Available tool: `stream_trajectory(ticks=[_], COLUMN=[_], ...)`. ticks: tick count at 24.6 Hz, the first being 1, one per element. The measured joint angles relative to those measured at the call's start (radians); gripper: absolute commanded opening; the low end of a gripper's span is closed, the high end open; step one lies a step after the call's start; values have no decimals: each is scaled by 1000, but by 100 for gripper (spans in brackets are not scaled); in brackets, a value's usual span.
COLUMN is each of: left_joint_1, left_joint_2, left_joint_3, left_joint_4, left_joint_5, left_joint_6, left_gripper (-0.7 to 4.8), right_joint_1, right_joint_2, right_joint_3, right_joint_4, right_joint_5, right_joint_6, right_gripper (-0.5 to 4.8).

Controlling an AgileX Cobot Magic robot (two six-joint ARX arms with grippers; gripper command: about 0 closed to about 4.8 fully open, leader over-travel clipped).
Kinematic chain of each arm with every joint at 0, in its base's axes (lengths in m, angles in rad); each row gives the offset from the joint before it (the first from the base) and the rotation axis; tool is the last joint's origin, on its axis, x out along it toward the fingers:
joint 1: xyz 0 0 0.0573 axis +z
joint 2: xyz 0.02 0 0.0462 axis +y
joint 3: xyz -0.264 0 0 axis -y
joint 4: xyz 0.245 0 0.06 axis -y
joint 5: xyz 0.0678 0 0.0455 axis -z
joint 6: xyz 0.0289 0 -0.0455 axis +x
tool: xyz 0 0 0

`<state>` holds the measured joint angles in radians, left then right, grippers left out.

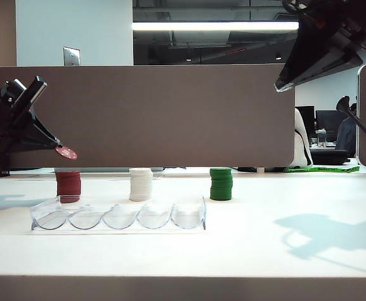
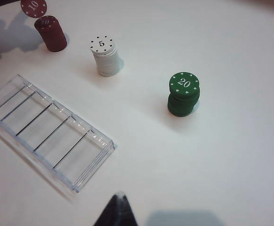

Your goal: Pick up the chip in the box and place it on the pile of chips with the same color.

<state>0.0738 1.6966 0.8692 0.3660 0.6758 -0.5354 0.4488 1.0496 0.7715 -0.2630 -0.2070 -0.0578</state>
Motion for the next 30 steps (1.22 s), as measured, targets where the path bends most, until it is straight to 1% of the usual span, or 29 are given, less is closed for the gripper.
stream_trajectory(ticks=[18,23,30], left_joint_1=[0,-18,-19], left_joint_2=[32,43,47], left_joint_3=[0,0,0], left_joint_4=[19,19,19], left_joint_5=[-10,-10,-19], left_joint_6=[3,3,3], left_gripper=[-6,-6,-6], right_joint_1=[0,0,0], right_joint_2=[0,0,0], right_joint_3=[0,0,0], right_joint_4=[-5,-5,-5], right_joint_5=[0,0,0], right_joint_6=[0,0,0], right_gripper=[-6,-6,-6])
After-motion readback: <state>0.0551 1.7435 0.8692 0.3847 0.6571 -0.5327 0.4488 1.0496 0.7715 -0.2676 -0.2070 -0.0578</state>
